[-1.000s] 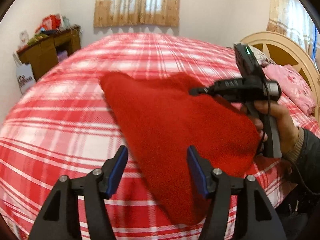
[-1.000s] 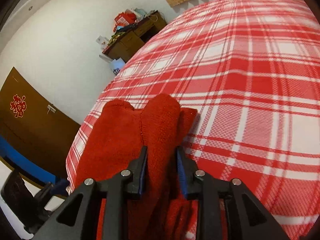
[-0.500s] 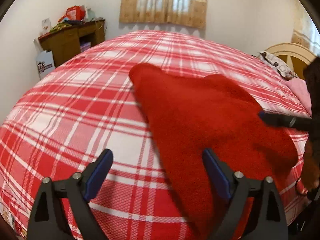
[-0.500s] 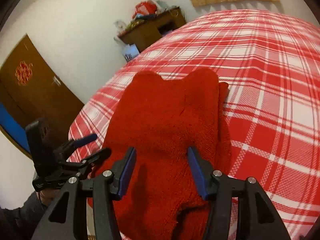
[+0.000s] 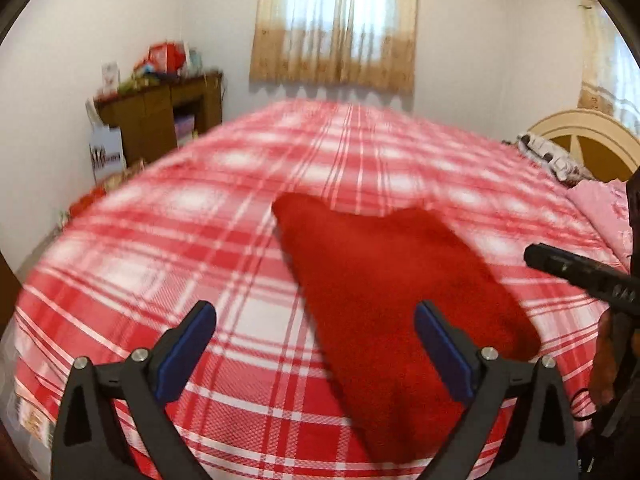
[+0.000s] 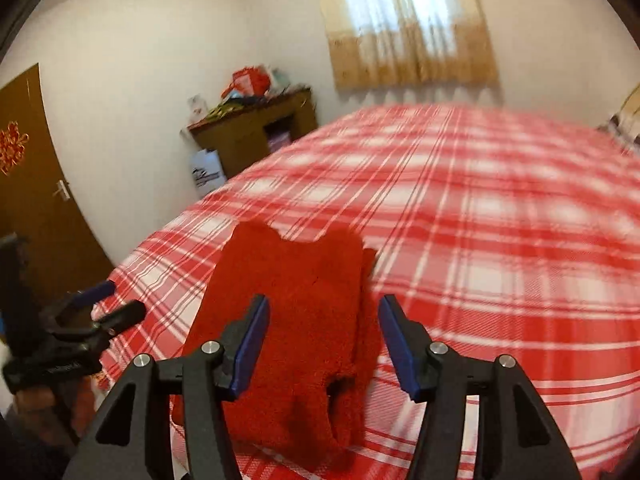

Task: Fold small clothes

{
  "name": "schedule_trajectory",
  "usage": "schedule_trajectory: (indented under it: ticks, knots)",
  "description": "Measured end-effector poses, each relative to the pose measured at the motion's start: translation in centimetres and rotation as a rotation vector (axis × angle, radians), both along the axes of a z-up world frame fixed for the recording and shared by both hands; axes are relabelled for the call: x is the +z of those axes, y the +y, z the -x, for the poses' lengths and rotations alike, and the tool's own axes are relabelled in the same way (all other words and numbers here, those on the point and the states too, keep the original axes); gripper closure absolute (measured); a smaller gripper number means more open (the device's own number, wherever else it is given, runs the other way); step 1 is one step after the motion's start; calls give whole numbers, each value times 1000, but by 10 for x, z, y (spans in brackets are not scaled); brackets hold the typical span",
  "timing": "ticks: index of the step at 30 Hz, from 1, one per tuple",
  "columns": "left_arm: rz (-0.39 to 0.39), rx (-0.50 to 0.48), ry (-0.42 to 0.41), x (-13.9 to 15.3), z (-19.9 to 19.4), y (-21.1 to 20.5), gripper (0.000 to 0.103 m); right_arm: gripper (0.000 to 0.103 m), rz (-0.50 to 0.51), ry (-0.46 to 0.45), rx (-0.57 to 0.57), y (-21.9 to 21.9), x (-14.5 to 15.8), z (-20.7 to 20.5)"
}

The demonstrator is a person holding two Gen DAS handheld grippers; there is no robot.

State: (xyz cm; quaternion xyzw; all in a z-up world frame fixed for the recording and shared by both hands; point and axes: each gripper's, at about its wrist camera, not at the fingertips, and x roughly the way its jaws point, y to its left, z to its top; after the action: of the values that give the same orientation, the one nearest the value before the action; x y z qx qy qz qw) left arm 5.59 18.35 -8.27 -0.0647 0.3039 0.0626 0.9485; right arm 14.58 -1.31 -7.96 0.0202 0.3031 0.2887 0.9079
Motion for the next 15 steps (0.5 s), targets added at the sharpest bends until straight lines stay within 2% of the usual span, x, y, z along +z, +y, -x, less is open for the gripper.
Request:
schedule_trajectory:
  ticks: [2, 5, 15]
  knots:
    - [-17, -1, -31, 13, 5, -4, 1, 38, 9, -46, -15, -4, 11, 11]
    - [-16, -12, -64, 23, 8, -5, 1, 38, 19, -85, -16, -6, 21, 20]
    - [-21, -22, -110, 34, 14, -8, 1, 38, 0, -92, -2, -8, 29, 32]
